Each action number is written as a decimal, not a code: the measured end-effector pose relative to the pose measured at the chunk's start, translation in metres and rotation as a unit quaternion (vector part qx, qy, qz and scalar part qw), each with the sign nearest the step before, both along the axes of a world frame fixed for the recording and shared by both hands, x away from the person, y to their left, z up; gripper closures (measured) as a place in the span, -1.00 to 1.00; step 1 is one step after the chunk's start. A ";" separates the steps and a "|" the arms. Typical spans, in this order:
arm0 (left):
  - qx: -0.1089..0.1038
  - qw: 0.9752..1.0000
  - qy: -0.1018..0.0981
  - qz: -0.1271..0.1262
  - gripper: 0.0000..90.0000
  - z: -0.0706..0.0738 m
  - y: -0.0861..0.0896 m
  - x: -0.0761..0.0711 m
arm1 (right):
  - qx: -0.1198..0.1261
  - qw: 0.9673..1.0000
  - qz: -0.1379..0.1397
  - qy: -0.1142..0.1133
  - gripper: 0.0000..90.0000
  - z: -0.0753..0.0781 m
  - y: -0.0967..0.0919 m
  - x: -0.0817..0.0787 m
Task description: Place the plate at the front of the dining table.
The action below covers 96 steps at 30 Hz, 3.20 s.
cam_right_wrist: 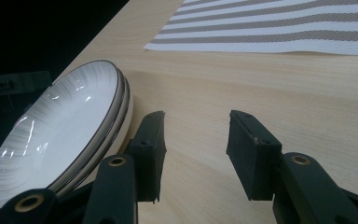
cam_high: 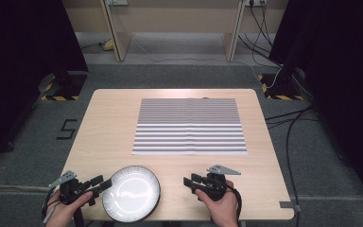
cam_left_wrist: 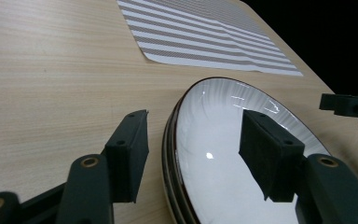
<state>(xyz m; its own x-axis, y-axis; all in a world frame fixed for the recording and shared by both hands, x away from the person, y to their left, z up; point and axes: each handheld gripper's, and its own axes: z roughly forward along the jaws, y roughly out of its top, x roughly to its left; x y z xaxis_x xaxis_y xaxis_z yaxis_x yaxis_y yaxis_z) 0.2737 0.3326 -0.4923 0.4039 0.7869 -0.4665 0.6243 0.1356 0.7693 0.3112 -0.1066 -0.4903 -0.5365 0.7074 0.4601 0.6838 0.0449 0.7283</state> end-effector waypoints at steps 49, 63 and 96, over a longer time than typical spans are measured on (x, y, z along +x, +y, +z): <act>0.050 0.997 0.063 -0.007 0.39 -0.002 -0.008 -0.007 | -0.098 0.988 0.082 0.091 0.90 0.021 0.105 0.008; 0.057 0.995 0.081 -0.005 0.57 0.005 -0.002 -0.013 | -0.083 0.985 0.083 0.124 0.73 0.012 0.118 0.009; 0.053 0.995 0.071 0.040 0.86 0.022 -0.010 -0.004 | -0.029 0.986 0.041 0.156 0.95 0.022 0.104 0.025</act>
<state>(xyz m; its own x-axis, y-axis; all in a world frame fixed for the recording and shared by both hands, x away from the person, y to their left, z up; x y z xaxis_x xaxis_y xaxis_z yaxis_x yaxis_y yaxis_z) 0.2695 0.3222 -0.4705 0.2735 0.8615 -0.4278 0.7181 0.1130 0.6867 0.3365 -0.0031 -0.4686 -0.4310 0.6978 0.5720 0.8670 0.1447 0.4768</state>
